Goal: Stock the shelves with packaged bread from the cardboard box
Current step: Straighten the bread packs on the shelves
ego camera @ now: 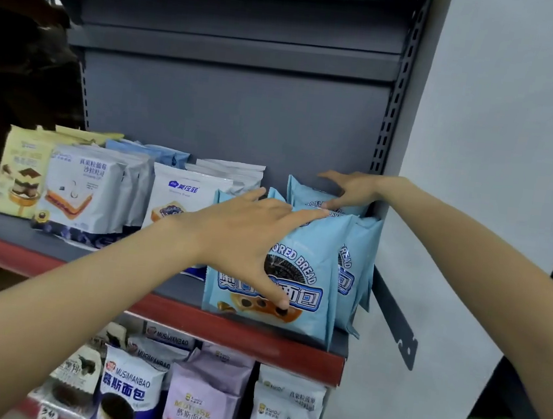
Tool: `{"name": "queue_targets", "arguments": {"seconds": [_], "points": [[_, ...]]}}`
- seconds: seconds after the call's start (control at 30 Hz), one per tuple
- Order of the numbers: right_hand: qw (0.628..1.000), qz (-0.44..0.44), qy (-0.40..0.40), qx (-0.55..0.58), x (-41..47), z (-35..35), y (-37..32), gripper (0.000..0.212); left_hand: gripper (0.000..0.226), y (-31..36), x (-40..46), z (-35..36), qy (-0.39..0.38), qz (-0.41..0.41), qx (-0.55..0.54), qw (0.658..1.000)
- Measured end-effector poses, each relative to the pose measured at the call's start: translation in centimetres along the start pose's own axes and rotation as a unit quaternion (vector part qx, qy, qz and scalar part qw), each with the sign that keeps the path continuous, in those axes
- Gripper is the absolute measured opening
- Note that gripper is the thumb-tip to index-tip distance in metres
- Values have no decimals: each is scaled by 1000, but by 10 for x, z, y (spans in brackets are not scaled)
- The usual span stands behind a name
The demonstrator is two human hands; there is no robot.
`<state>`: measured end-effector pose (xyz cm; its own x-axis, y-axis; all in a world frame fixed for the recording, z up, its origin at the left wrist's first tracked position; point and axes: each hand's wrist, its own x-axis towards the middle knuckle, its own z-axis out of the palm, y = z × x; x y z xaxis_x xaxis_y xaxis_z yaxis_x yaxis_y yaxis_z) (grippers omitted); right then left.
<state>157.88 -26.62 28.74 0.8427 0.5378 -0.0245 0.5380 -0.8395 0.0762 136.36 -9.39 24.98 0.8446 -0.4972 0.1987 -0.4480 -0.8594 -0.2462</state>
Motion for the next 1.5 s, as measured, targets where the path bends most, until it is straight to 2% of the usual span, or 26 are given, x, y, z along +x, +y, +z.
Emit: {"name": "queue_targets", "arguments": {"seconds": [0.23, 0.47, 0.63, 0.83, 0.93, 1.03, 1.13, 1.27, 1.5], "points": [[1000, 3, -24, 8, 2, -1, 3, 81, 123, -2, 5, -6, -21, 21, 69, 997], [999, 20, -33, 3, -2, 0, 5, 85, 95, -11, 9, -11, -52, 34, -34, 997], [999, -26, 39, 8, -3, 7, 5, 73, 94, -11, 8, -17, -36, 58, -51, 996], [979, -49, 172, -95, -6, 16, -1, 61, 94, -14, 9, -15, -24, 65, -12, 998], [984, -51, 169, -8, -11, 11, 4, 67, 92, -16, 10, -11, -8, 65, -3, 998], [977, -107, 176, 54, -24, 2, 7, 64, 94, -16, 10, -10, -5, 69, -5, 998], [982, -128, 120, 66, -39, -1, 10, 52, 93, -18, 10, -10, -12, 71, -13, 997], [997, -72, -14, 33, -44, 9, 9, 50, 90, -20, 12, -9, -23, 69, -4, 997], [992, -31, -106, 57, -33, 9, 0, 57, 94, -16, 12, -8, 16, 71, 27, 997]]}}
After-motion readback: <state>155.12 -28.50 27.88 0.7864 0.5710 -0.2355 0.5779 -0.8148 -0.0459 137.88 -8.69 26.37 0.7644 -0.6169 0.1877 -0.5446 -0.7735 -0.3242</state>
